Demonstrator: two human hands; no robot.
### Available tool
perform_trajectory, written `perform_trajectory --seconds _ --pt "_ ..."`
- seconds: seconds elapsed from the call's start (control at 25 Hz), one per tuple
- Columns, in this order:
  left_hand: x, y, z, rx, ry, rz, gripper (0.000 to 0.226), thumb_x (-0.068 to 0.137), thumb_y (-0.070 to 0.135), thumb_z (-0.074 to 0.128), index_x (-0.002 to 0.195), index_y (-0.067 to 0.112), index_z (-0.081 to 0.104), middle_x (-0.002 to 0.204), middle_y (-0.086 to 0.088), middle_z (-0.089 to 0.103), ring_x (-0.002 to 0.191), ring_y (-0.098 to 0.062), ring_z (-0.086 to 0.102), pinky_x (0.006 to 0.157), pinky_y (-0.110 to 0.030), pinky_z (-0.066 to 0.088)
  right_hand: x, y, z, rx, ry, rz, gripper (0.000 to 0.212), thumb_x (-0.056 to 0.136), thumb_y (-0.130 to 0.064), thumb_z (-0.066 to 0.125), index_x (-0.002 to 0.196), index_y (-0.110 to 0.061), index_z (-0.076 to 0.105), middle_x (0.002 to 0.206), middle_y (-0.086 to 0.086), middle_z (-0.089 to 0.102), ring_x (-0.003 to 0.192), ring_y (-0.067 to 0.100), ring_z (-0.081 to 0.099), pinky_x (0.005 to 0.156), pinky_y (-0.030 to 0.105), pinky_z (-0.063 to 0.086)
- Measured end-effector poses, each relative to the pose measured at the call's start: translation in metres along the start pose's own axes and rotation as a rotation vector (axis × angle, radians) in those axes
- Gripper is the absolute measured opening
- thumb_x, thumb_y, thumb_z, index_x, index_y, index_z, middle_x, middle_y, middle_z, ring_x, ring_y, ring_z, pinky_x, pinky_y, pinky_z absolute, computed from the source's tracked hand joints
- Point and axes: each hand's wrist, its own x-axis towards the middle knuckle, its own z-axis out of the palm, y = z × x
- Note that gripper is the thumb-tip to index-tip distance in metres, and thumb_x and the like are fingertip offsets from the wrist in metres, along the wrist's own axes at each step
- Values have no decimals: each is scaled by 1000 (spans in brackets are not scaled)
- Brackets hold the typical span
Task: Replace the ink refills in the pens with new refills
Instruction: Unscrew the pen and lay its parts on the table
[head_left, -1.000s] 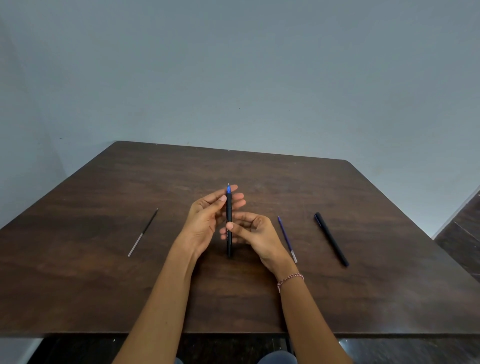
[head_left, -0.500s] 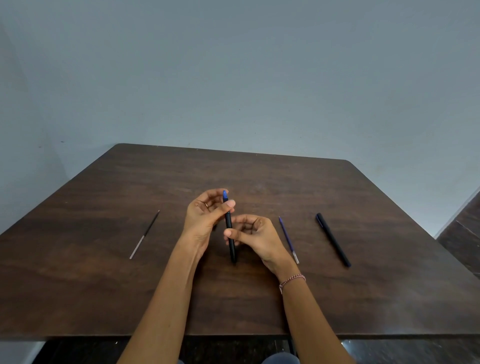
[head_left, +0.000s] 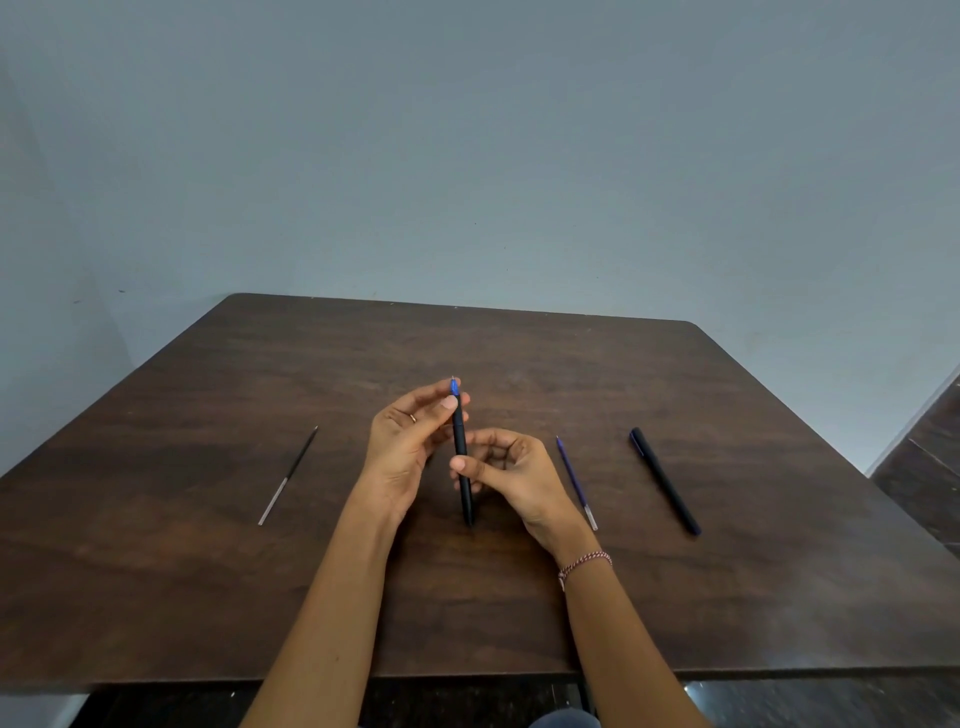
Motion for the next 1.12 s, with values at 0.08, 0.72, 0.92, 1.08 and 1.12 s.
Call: perform_trajectory --seconds 0.08,0.72,0.92,1.08,1.12 --pt "2 -3 -1 28 38 29 27 65 17 73 91 20 71 84 7 75 79 -4 68 64 -17 53 0 0 1 -6 -7 3 22 79 -9 75 98 -15 69 73 0 73 68 11 69 61 19 54" --pt "-2 4 0 -171 -61 27 37 78 1 58 113 14 63 94 -3 75 88 -15 70 71 -26 58 0 2 -1 26 5 -3 22 78 -13 76 98 -19 69 76 1 74 70 13 70 63 20 55" --pt "-2 3 0 -96 -54 48 37 74 6 63 110 15 65 88 4 73 81 -9 68 70 -24 57 0 1 0 17 1 0 22 79 -10 75 99 -19 69 75 0 74 70 12 70 62 19 54" --pt "1 0 1 -95 -50 -13 33 85 31 53 111 16 66 108 -3 72 104 -17 66 88 -33 54 -1 0 0 25 19 -11 23 81 -8 73 101 -18 68 73 0 73 68 10 69 62 19 54" --pt "1 0 1 -93 -75 -30 34 89 32 48 114 15 64 113 -7 70 109 -19 64 92 -34 52 -1 -1 1 28 24 -12 23 82 -8 72 102 -18 68 74 0 73 68 11 68 63 19 54"
